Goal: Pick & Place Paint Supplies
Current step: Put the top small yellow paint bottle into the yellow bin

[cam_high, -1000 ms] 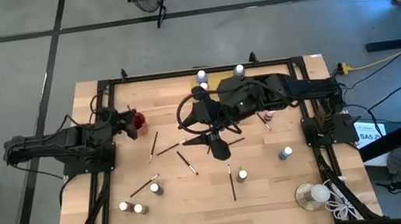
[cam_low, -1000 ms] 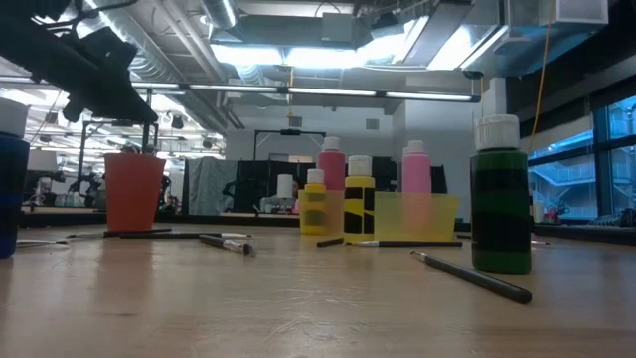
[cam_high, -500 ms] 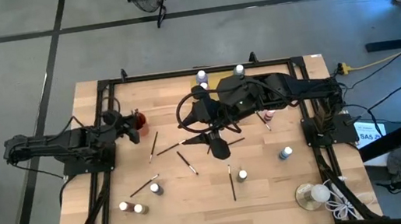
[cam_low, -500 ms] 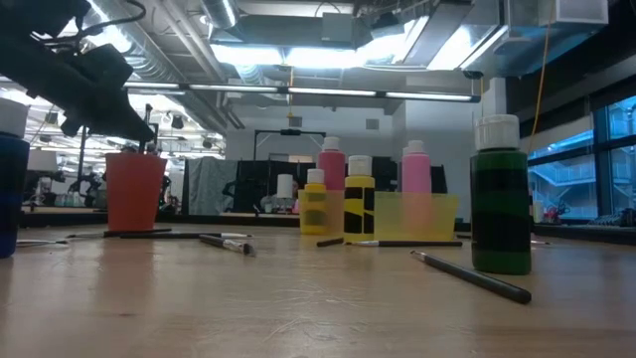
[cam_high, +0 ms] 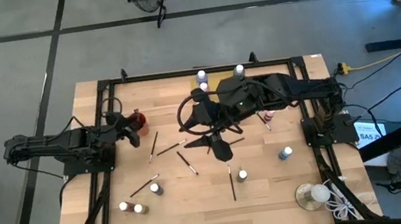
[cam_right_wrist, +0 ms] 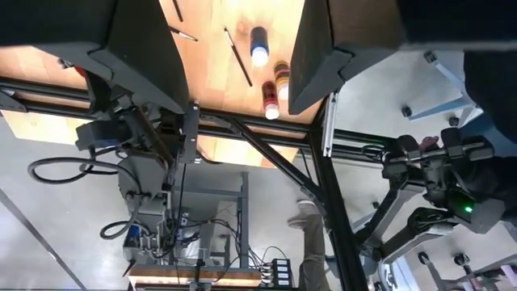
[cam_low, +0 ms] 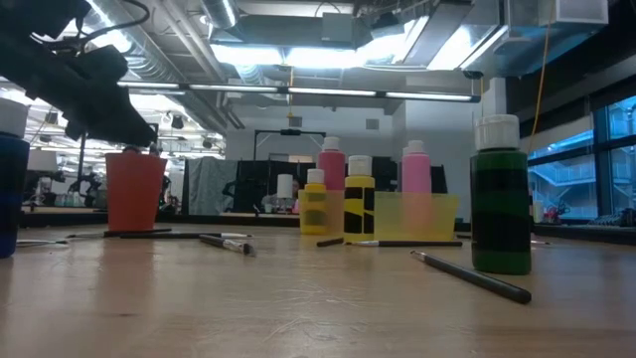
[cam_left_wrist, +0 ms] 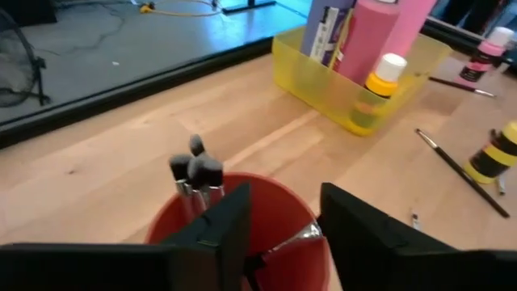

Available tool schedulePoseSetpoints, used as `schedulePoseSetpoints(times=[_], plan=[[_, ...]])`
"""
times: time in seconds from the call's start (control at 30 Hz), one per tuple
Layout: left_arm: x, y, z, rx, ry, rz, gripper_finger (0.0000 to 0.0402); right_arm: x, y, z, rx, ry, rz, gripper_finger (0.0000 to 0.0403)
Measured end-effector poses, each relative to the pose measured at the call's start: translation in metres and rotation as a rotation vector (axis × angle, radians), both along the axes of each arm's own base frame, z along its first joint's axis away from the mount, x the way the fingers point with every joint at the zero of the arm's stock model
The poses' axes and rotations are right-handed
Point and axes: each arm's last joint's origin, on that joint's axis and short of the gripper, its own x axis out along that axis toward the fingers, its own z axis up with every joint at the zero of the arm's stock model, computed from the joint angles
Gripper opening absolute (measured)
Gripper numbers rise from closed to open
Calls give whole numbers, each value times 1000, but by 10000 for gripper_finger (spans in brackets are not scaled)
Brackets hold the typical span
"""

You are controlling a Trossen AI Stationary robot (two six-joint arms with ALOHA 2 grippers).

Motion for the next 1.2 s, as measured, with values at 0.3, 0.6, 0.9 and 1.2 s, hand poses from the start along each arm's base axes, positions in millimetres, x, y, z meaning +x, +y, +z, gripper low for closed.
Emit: schedulePoseSetpoints(times=[0.3, 0.6, 0.9, 1.2], plan=[[1, -2, 10, -36, -28, -61, 222, -1, 5, 0, 7, 2, 11, 215], [-3, -2, 42, 25, -60, -120, 224, -3, 11, -2, 5, 22, 25, 215], [-7, -4, 72, 56, -120, -204, 223, -24, -19, -36, 74, 487, -349, 215], [-8, -4, 75, 85, -105, -227, 223, -30, -25, -61, 83, 696, -473, 216]])
